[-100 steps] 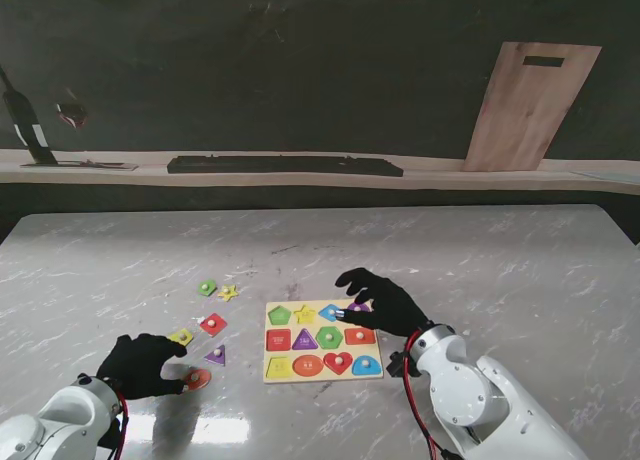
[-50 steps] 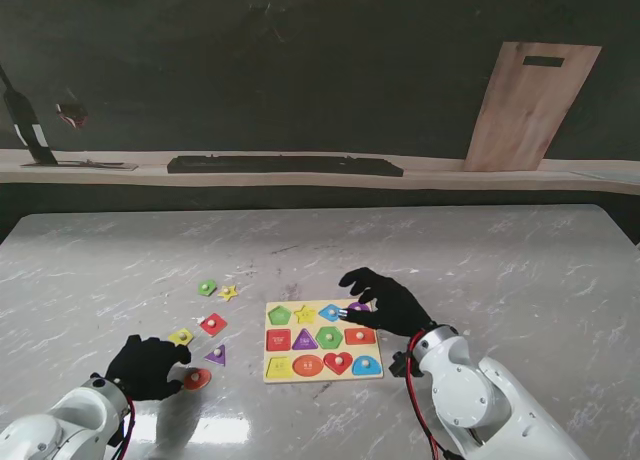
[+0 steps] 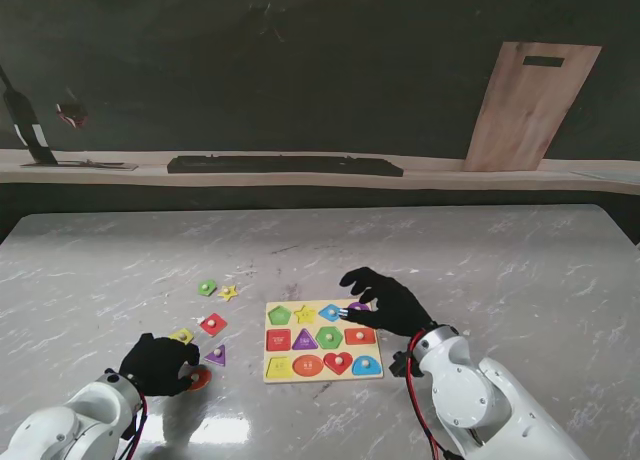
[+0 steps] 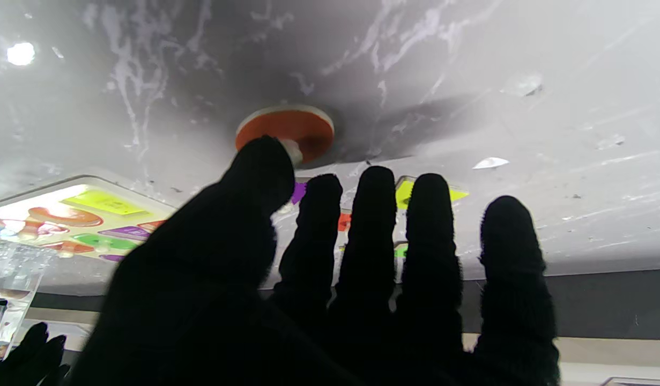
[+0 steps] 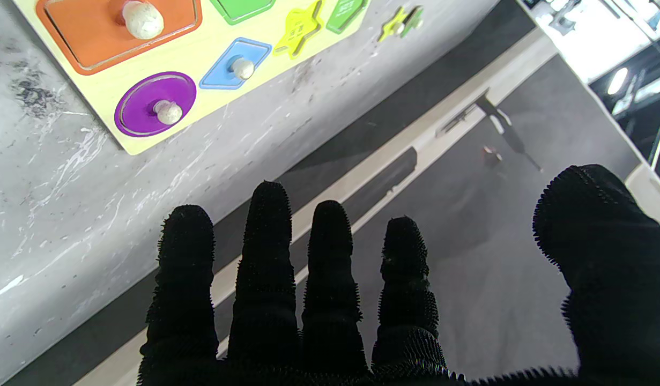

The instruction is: Fit puzzle pieces into a puzzle board

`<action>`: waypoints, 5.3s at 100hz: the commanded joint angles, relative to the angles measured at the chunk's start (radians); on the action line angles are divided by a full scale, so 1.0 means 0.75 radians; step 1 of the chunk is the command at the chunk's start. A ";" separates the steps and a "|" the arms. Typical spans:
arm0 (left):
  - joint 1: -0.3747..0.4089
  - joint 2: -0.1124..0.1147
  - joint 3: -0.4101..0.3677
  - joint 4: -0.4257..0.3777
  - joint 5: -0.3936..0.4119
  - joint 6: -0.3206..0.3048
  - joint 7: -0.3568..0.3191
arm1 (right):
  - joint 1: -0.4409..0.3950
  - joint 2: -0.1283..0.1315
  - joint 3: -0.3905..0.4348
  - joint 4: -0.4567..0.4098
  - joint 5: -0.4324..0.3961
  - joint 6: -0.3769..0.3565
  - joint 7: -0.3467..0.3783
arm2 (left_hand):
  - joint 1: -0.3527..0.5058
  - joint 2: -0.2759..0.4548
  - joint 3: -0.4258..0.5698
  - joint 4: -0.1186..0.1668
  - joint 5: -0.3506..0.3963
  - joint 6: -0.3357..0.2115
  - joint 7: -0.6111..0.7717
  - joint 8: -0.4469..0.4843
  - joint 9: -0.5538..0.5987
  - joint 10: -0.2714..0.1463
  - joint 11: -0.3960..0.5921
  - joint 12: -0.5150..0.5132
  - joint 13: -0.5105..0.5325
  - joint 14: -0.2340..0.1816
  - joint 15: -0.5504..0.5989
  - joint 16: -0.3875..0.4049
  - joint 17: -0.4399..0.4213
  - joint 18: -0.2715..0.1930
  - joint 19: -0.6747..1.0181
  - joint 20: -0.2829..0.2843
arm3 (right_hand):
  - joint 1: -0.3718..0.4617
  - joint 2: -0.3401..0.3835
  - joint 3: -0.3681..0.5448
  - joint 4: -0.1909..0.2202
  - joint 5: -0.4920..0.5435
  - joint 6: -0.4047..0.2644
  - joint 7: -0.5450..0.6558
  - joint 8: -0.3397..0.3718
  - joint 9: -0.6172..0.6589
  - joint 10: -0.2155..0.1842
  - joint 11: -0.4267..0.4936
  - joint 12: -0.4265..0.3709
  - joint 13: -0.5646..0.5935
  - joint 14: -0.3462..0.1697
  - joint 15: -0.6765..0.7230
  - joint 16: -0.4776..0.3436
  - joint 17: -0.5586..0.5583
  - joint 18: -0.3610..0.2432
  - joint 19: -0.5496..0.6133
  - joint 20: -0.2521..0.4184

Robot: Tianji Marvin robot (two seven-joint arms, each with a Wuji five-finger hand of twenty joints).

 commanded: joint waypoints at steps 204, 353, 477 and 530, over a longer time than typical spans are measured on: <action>-0.073 0.009 0.114 0.089 -0.031 0.071 0.003 | 0.025 -0.010 -0.023 0.025 0.007 0.027 0.005 | 0.022 -0.203 0.368 -0.076 0.116 -0.123 0.600 0.102 0.415 -0.003 0.012 0.382 0.233 -0.012 0.313 0.012 0.164 -0.104 0.262 0.095 | -0.041 0.021 0.016 0.050 0.051 -0.052 -0.018 0.018 0.039 -0.039 0.022 0.015 0.018 -0.043 0.014 0.016 -0.003 0.011 0.014 0.035; -0.230 0.011 0.174 0.039 -0.155 -0.140 -0.022 | 0.008 -0.011 0.008 0.033 -0.037 -0.028 -0.041 | -0.007 -0.166 0.429 -0.058 0.058 -0.108 0.597 0.236 0.367 0.018 0.084 0.501 0.198 0.018 0.384 0.111 0.179 -0.074 0.271 0.111 | -0.043 0.026 0.013 0.051 0.054 -0.058 -0.020 0.021 0.039 -0.040 0.021 0.014 0.018 -0.043 0.014 0.016 -0.004 0.010 0.012 0.036; -0.862 -0.029 0.906 0.390 -0.574 -0.006 -0.037 | -0.021 -0.016 0.069 0.037 -0.074 -0.081 -0.104 | -0.038 -0.170 0.463 -0.054 0.050 -0.096 0.637 0.228 0.365 0.026 0.230 0.542 0.244 0.020 0.488 0.216 0.245 -0.061 0.327 0.174 | -0.049 0.039 0.010 0.056 0.054 -0.061 -0.026 0.023 0.037 -0.038 0.019 0.013 0.017 -0.043 0.013 0.017 -0.005 0.009 0.011 0.036; -0.926 -0.029 1.012 0.436 -0.494 0.004 -0.009 | -0.021 -0.016 0.070 0.038 -0.074 -0.080 -0.105 | -0.068 -0.176 0.485 -0.058 0.047 -0.076 0.670 0.205 0.370 0.018 0.276 0.526 0.268 0.017 0.513 0.220 0.279 -0.057 0.346 0.180 | -0.052 0.044 0.010 0.058 0.054 -0.062 -0.029 0.023 0.036 -0.038 0.017 0.013 0.015 -0.042 0.012 0.017 -0.006 0.011 0.011 0.036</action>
